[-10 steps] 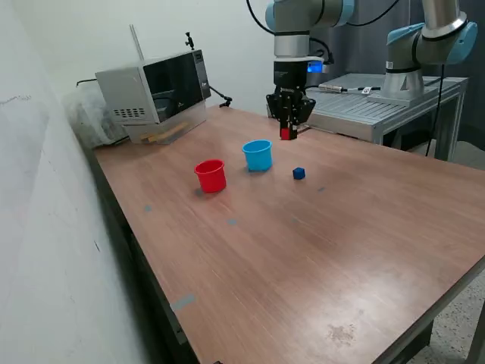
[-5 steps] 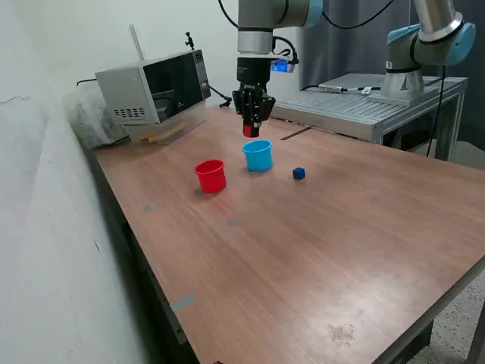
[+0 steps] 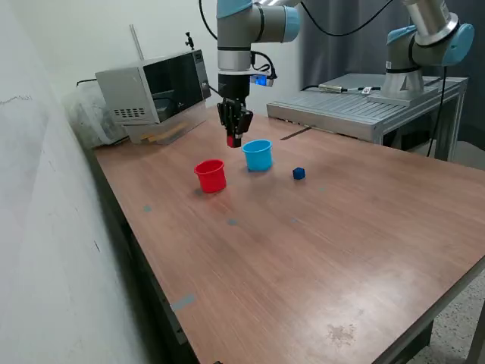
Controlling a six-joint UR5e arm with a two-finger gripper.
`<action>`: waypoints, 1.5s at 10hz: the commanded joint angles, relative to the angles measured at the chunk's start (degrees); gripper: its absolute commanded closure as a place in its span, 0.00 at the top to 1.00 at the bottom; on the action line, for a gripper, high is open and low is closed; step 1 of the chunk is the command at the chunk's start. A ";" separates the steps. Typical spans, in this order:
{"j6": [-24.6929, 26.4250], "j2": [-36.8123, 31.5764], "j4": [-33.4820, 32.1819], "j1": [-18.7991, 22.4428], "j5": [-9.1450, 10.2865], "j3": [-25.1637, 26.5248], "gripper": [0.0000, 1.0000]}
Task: Place red objects in the red bin, and blue objects in the blue bin.
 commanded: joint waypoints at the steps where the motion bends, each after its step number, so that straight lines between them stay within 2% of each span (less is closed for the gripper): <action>1: 0.03 1.25 0.73 -2.89 -0.98 -0.51 0.00; 2: 0.11 1.78 0.73 -3.51 -1.59 -0.52 0.00; 7: 0.38 2.48 0.46 -4.47 -1.69 -1.04 0.00; 9: 0.47 3.54 0.46 -4.65 -2.83 -1.48 0.00; 14: 0.73 6.26 0.37 -5.62 -2.92 -4.82 0.00; 15: 1.69 6.53 0.29 -5.71 -3.53 -5.26 0.00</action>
